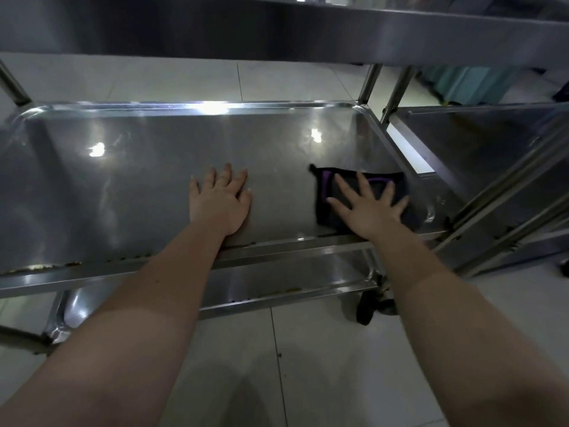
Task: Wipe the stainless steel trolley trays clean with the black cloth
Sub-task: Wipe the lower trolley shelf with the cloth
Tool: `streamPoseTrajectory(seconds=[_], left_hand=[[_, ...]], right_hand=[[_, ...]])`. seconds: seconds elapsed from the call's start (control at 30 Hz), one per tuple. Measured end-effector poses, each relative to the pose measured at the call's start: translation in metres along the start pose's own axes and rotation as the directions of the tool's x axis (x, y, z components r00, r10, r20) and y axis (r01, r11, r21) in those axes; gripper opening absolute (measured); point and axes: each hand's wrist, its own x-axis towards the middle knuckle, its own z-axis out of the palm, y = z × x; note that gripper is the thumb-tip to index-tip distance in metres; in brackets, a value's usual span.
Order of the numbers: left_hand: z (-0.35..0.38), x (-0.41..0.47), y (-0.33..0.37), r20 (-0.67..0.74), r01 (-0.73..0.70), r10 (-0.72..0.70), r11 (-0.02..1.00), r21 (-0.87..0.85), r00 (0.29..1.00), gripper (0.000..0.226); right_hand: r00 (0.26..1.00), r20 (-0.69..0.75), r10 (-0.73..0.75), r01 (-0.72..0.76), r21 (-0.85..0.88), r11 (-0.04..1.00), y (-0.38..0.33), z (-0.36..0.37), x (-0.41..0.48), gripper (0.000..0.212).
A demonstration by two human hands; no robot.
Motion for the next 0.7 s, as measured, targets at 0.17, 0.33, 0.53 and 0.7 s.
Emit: streamPoseTrajectory(seconds=[0.17,0.33,0.53,0.7], left_hand=[[-0.007,-0.001,-0.005,0.053,-0.027,0.028,0.999,-0.023,0.998,0.055],[-0.035,0.002,-0.066,0.112,-0.091,0.101,0.992,-0.091,0.989,0.053],[-0.048,-0.025,-0.203,0.15,0.049,-0.065,0.993,0.11,0.987,0.052],[-0.039,-0.028,-0.207,0.108,0.047,-0.054,0.997,0.063,0.993,0.052]], right_hand=[[0.984,-0.041,-0.174,0.173,-0.042,0.984,-0.098,0.023,-0.026,0.07],[0.989,-0.021,-0.146,0.145,-0.05,0.988,-0.092,0.019,-0.029,0.071],[0.991,-0.004,-0.132,0.132,-0.06,0.989,-0.098,0.015,-0.035,0.072],[0.995,-0.012,-0.096,0.095,-0.033,0.995,-0.11,0.016,-0.04,0.072]])
